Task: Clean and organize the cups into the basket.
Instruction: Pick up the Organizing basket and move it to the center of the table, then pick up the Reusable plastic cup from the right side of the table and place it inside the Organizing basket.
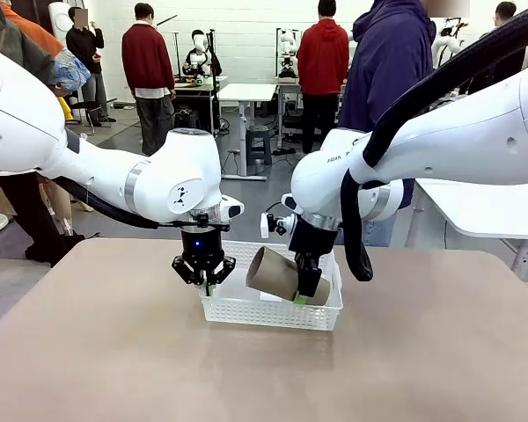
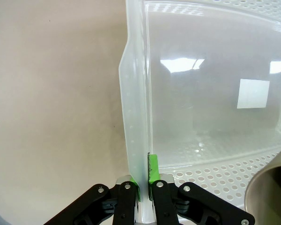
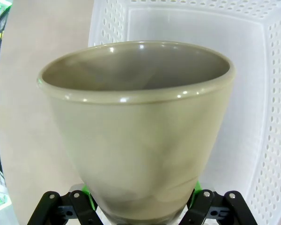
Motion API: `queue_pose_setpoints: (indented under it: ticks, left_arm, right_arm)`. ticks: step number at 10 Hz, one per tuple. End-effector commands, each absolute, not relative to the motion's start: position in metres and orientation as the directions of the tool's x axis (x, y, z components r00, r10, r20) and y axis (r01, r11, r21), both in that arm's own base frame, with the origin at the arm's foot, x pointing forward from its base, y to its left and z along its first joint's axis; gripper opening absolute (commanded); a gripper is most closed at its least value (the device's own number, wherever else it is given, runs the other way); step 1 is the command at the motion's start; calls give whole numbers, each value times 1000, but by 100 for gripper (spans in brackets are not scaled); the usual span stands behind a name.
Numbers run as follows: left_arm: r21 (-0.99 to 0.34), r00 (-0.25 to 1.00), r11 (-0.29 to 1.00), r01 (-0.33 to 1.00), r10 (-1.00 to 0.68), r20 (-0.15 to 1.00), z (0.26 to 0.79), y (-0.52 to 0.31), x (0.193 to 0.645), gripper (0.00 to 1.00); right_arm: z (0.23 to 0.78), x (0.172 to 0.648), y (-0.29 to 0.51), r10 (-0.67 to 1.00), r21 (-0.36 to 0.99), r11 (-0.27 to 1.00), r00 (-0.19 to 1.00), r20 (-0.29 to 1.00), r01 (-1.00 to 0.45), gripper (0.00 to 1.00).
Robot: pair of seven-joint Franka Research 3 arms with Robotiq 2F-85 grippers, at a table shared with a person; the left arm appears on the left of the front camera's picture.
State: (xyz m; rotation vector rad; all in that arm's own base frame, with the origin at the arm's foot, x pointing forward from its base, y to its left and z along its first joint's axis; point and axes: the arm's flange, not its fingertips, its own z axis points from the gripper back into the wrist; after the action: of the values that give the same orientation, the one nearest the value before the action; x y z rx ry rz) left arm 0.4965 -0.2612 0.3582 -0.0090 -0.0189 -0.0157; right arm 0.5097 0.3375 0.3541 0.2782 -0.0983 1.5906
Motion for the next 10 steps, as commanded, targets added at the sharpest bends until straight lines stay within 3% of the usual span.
queue_pose_setpoints:
  ticks: [1,10]
  left_arm:
    - [-9,1000,1000,19,-19,22,360,-262,497,0]
    - [-9,1000,1000,19,-19,22,360,-262,497,0]
  right_arm:
    - [350,515,335,981,136,-3,23,191,-991,81]
    - [326,530,330,983,204,-27,11,185,-979,81]
